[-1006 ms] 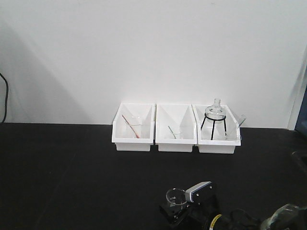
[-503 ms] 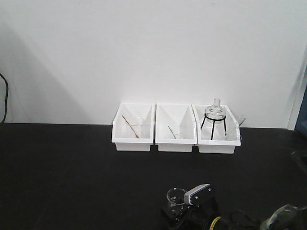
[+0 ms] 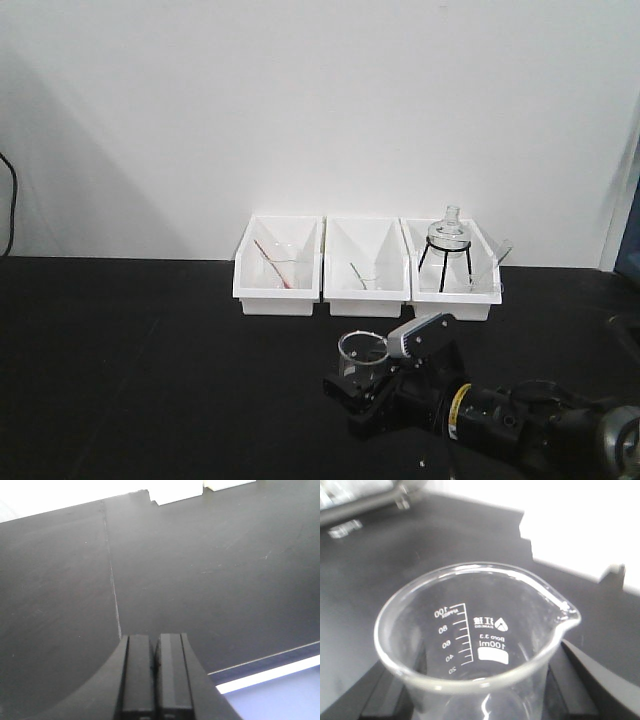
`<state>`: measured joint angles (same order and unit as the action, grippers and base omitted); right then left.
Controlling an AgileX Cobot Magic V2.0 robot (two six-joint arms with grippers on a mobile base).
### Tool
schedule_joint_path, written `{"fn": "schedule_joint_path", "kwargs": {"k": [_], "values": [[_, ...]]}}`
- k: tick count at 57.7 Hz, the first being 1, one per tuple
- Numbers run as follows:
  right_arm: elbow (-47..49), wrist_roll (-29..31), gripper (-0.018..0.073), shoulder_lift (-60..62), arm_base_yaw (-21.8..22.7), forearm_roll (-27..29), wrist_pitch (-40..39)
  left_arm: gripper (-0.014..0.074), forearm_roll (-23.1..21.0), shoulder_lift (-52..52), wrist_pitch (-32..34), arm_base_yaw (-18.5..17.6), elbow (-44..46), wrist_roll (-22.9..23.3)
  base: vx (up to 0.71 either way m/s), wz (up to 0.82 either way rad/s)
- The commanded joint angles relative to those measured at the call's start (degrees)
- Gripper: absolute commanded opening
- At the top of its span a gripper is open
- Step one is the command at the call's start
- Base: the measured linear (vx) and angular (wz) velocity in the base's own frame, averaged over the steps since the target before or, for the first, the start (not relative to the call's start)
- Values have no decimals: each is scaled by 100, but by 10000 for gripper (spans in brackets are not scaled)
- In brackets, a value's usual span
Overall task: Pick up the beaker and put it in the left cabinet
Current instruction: 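Close the right gripper on the beaker and lift it off the bench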
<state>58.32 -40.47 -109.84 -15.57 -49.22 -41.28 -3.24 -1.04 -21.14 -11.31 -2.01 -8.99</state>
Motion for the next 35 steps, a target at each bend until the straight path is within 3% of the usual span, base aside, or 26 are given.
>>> {"fn": "schedule_joint_path", "kwargs": {"k": [1, 10, 35], "values": [[128, -321, 253, 741, 16, -40, -190, -6, -28, -52, 466, -32, 107, 7, 0, 0], [133, -817, 253, 1360, -102, -129, 190, -6, -28, -52, 466, -32, 107, 7, 0, 0], [133, -830, 221, 2426, -1085, -80, 1447, -6, -28, -52, 466, -32, 107, 7, 0, 0]]}}
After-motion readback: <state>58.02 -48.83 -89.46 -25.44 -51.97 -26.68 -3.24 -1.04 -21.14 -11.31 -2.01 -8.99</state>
